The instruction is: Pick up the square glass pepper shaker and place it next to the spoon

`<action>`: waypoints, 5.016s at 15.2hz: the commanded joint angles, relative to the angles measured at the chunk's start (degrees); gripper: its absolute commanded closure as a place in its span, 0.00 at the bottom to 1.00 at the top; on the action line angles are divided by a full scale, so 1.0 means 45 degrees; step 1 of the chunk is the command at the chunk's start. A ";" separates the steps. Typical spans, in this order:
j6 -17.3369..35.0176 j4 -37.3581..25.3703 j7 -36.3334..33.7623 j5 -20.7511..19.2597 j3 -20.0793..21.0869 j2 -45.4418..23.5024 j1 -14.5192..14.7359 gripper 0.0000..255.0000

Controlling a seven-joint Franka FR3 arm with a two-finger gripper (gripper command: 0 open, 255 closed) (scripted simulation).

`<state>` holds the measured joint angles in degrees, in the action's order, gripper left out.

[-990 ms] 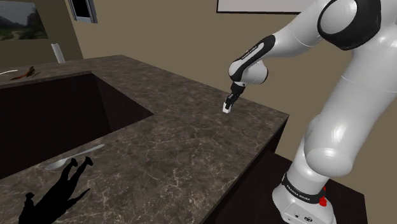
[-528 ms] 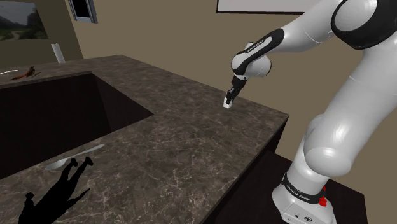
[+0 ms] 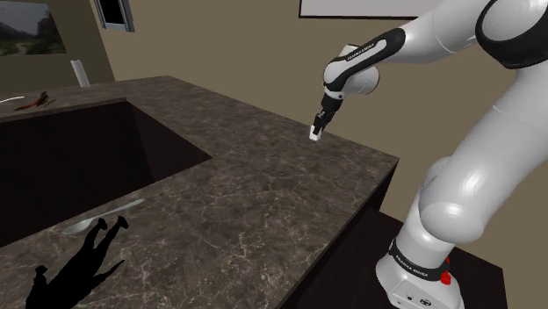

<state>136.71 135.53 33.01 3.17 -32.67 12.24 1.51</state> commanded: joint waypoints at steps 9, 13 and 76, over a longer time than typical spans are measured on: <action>-0.1765 -0.1088 -0.0619 -0.0573 0.0346 0.0782 -0.0165 1.00; -0.2332 -0.1494 -0.0762 -0.0682 0.0443 0.0965 -0.0192 1.00; -0.1581 -0.8832 -1.6112 -0.3356 0.8967 -0.7504 0.5383 1.00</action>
<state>128.80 95.18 -39.46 -11.85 7.75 -21.37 25.81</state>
